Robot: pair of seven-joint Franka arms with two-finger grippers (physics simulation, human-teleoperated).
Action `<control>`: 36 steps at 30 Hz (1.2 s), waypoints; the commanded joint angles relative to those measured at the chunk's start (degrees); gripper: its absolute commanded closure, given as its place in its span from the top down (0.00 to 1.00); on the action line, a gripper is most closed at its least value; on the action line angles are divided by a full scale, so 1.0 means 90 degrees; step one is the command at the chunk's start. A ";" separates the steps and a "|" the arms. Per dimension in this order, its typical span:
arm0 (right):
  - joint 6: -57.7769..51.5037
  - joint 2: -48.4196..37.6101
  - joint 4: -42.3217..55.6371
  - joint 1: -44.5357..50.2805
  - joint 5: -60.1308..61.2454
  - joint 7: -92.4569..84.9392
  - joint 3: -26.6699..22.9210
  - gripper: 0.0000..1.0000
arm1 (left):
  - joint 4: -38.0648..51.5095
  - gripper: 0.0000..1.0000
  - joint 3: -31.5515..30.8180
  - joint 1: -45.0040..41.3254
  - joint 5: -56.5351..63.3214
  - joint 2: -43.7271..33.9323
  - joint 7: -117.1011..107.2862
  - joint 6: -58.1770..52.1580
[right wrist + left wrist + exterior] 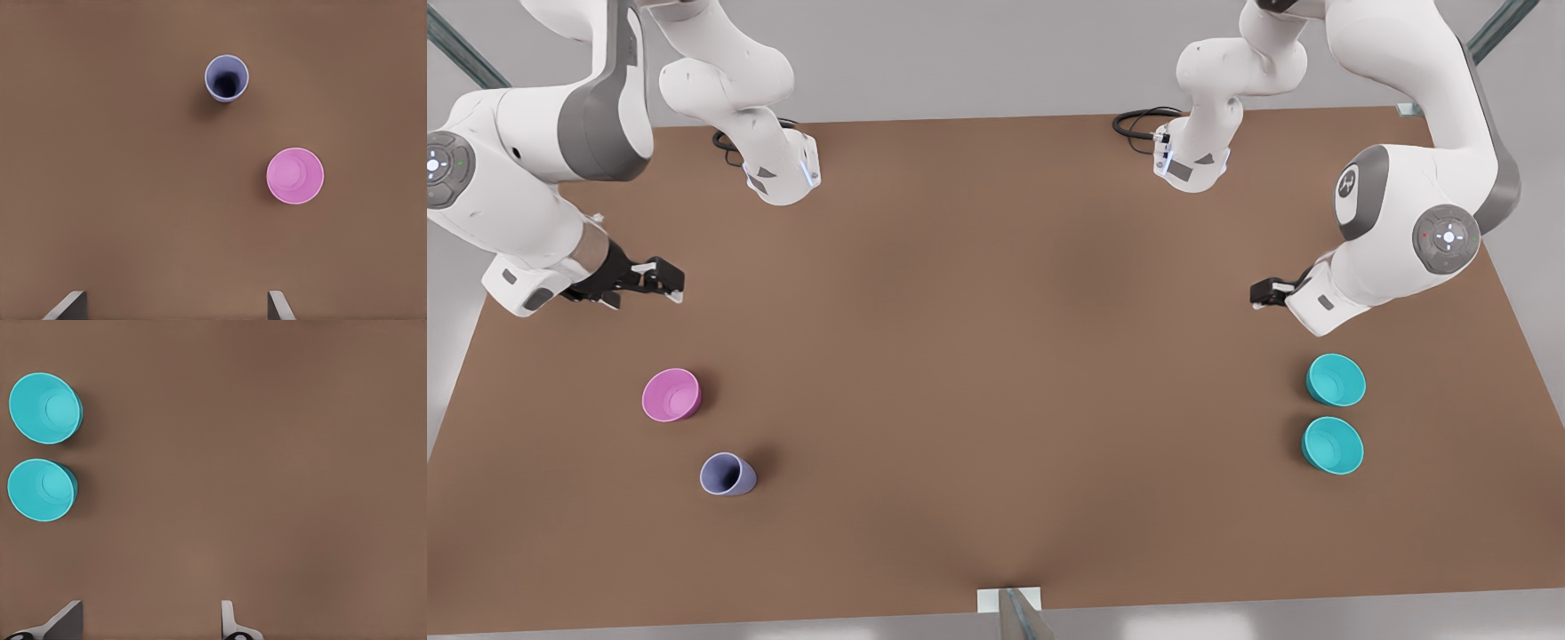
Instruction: Stack the blue bowl on the pink bowl
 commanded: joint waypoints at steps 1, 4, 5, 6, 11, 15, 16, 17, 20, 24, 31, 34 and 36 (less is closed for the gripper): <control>0.0057 -0.0005 0.0006 0.0194 0.0004 -0.0049 -0.0010 1.00 | 0.0001 1.00 -0.0010 -0.0014 0.0003 -0.0024 0.0033 0.0018; -0.0587 0.0346 0.0445 -0.0020 0.0004 -0.0321 -0.0010 1.00 | 0.0001 1.00 -0.0010 -0.0004 -0.0006 -0.0043 0.0023 -0.0050; -0.0695 0.0746 0.0611 -0.0478 0.0033 -0.0888 -0.0010 1.00 | 0.0001 1.00 -0.0010 -0.0004 -0.0006 -0.0043 0.0023 -0.0050; -0.0597 0.1312 0.0845 -0.1152 0.0229 -0.0977 -0.0010 1.00 | 0.0001 1.00 -0.0010 -0.0014 -0.0006 -0.0043 0.0023 -0.0050; 0.0574 0.2944 0.1031 -0.2374 0.0277 -0.0977 0.0010 1.00 | -0.0009 1.00 -0.0010 -0.0014 -0.0006 -0.0033 0.0023 -0.0050; 0.1501 0.3227 0.0534 -0.2462 0.0501 -0.0986 0.0049 1.00 | -0.0009 1.00 -0.0010 -0.0004 -0.0006 -0.0033 0.0033 -0.0041; 0.1892 0.3217 0.0280 -0.2462 0.0511 -0.1035 0.0068 1.00 | -0.0009 1.00 -0.0010 -0.0004 -0.0006 -0.0033 0.0023 -0.0041; 0.2244 0.3208 0.0075 -0.2462 0.0648 -0.1152 0.0059 1.00 | -0.0009 1.00 -0.0010 -0.0004 -0.0006 -0.0033 0.0033 -0.0050; 0.3298 0.3003 -0.0716 -0.2481 0.0687 -0.1318 0.0059 1.00 | -0.0019 1.00 -0.0010 -0.0004 -0.0006 -0.0024 0.0033 -0.0031; 0.4344 0.2768 -0.1751 -0.2608 0.0853 -0.1533 0.0049 1.00 | -0.0009 1.00 -0.0010 -0.0004 -0.0006 -0.0024 0.0033 -0.0021; 0.4794 0.3051 -0.2152 -0.2657 0.1205 -0.1602 0.0039 1.00 | -0.0067 1.00 -0.0010 -0.0014 -0.0006 -0.0024 0.0033 -0.0002; 0.4852 0.3247 -0.2143 -0.2657 0.1263 -0.1592 0.0039 1.00 | -0.0067 1.00 -0.0010 -0.0033 -0.0006 0.0006 0.0023 0.0106; 0.4862 0.3305 -0.2143 -0.2657 0.1302 -0.1592 0.0049 1.00 | -0.0077 1.00 -0.0010 -0.0033 -0.0006 -0.0004 0.0023 0.0086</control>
